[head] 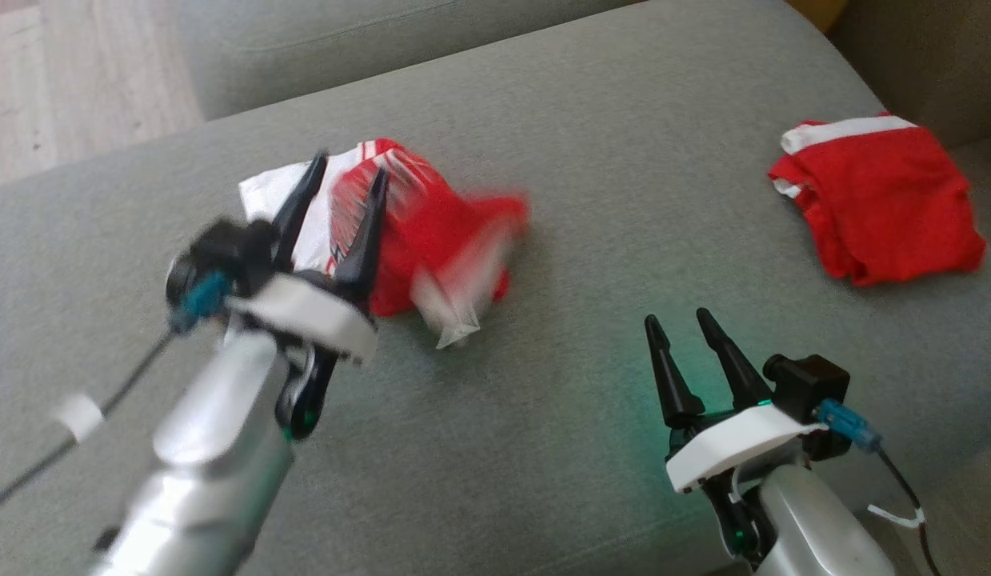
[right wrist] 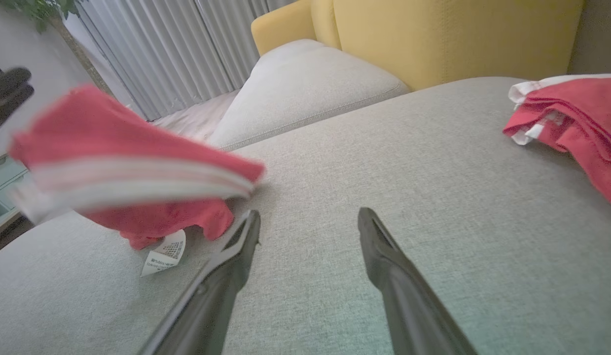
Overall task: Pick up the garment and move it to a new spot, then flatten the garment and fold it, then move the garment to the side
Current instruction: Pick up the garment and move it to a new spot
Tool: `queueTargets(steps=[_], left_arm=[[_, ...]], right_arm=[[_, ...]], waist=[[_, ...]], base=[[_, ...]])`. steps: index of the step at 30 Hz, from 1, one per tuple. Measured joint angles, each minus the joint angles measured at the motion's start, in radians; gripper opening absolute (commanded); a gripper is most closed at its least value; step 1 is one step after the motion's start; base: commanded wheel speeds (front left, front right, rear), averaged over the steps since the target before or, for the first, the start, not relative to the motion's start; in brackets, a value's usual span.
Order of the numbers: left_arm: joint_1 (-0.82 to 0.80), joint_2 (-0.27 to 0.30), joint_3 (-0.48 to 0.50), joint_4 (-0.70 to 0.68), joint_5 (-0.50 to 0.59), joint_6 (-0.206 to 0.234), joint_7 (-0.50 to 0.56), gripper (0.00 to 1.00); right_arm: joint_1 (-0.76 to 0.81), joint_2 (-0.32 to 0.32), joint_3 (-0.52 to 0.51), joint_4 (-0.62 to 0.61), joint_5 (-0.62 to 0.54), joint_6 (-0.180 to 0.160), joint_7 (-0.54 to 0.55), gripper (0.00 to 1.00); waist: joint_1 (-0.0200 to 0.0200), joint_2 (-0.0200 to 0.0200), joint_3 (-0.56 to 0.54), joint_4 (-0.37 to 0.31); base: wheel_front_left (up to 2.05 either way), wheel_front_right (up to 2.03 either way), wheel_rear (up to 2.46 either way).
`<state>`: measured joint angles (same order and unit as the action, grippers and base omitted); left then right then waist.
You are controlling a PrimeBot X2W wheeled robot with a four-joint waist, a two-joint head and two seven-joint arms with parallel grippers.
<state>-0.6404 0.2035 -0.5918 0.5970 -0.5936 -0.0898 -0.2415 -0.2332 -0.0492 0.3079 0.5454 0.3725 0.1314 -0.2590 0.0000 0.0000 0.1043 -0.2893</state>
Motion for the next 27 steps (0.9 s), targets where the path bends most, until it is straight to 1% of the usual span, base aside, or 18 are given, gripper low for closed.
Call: queueTargets(steps=[3, 5, 9, 14, 18, 25, 27], left_arm=[[0.06, 0.001, 0.014, 0.036, 0.021, 0.03, -0.008, 1.0], [0.117, -0.001, 0.052, 0.02, 0.049, 0.051, -0.008, 1.0], [0.263, -0.006, 0.157, -0.035, 0.112, 0.083, -0.008, 1.0], [0.473, -0.035, 0.301, -0.112, 0.202, 0.126, -0.008, 1.0], [0.587, -0.062, 0.402, -0.171, 0.274, 0.13, -0.008, 1.0], [0.733, -0.109, 0.505, -0.217, 0.37, 0.105, -0.008, 1.0], [0.76, -0.121, 0.53, -0.217, 0.381, 0.09, -0.008, 1.0]], right_arm=[[0.0, 0.0, -0.005, -0.003, -0.005, 0.0, 0.0, 1.0], [0.0, 0.0, -0.014, -0.004, -0.004, 0.0, 0.0, 1.0], [0.002, 0.0, -0.022, -0.004, -0.012, 0.0, 0.0, 1.0], [0.026, 0.0, -0.039, -0.003, -0.025, 0.0, 0.001, 1.0], [0.057, 0.0, -0.057, 0.002, -0.031, 0.0, 0.001, 1.0], [0.086, 0.001, -0.082, 0.014, -0.034, 0.0, 0.001, 1.0], [0.105, 0.001, -0.086, 0.019, -0.04, 0.0, 0.001, 1.0]], waist=[[0.0, 0.0, 0.002, 0.024], [0.0001, 0.0, 0.0, 0.046], [0.0, 0.0, -0.012, 0.097], [-0.0001, 0.0, -0.044, 0.162], [-0.0001, 0.0, -0.074, 0.209], [-0.0002, 0.0, -0.124, 0.267], [-0.0002, 0.0, -0.131, 0.277]], base=[[0.0, 0.0, 0.0], [0.0, 0.0, 0.0], [0.0, 0.0, 0.0], [0.0, 0.0, 0.0], [0.0, 0.0, 0.0], [0.0, 0.0, 0.0], [0.0, 0.0, 0.0]])
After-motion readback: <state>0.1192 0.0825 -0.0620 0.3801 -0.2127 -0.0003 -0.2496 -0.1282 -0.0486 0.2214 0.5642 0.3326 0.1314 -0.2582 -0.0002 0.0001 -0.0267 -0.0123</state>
